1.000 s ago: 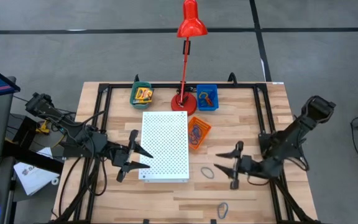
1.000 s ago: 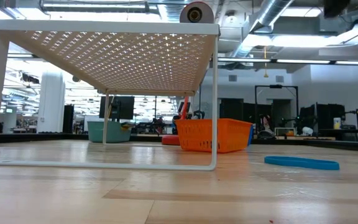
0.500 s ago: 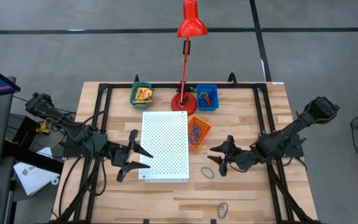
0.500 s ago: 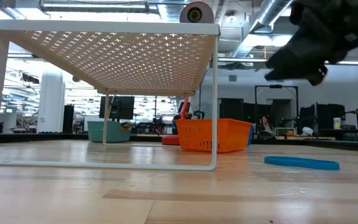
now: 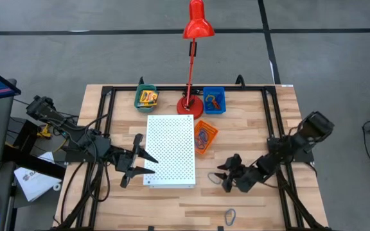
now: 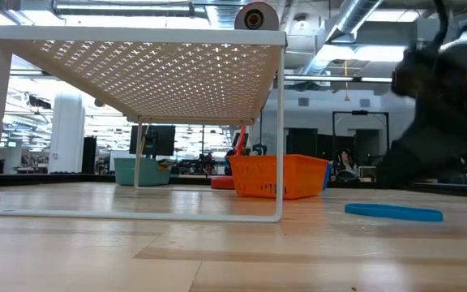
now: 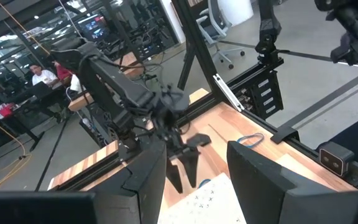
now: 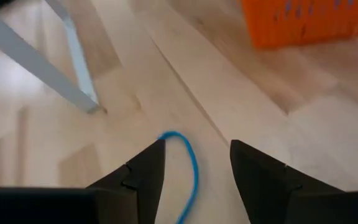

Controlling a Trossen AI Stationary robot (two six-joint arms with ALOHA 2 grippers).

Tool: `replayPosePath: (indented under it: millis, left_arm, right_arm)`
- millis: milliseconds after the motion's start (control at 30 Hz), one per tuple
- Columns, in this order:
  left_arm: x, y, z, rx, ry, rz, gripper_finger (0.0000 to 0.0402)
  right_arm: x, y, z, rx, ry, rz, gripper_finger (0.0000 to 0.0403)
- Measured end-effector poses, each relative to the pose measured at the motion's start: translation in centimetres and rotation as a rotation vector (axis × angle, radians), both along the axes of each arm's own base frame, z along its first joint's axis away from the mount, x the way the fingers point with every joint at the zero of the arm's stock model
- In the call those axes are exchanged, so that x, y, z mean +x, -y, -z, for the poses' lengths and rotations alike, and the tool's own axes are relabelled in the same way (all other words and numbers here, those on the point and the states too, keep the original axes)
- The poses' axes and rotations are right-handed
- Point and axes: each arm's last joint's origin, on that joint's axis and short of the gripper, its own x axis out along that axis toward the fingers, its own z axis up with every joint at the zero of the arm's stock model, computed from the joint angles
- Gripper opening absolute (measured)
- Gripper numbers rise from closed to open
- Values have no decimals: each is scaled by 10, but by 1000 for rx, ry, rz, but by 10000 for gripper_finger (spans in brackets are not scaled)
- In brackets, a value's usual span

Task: Pick & Place Office Desk Supplies
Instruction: Put the blue rubber band into the orange bin

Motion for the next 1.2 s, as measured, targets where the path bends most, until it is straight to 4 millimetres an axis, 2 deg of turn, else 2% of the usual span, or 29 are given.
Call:
replayPosePath:
  millis: [100, 467, 767, 933, 1200]
  left_arm:
    - [0, 0, 0, 0, 0, 0, 163]
    - [0, 0, 0, 1, -1, -1, 163]
    - [0, 0, 0, 2, 0, -5, 163]
    - [0, 0, 0, 2, 1, -4, 163]
    - [0, 0, 0, 2, 1, -3, 163]
  right_arm:
    - [2, -1, 12, 0, -17, 13, 177]
    - [6, -11, 28, -33, -12, 16, 177]
    - [24, -27, 42, -128, -79, 71, 168]
    - [26, -31, 42, -172, -140, 106, 127]
    - [23, -30, 43, -199, -149, 122, 13]
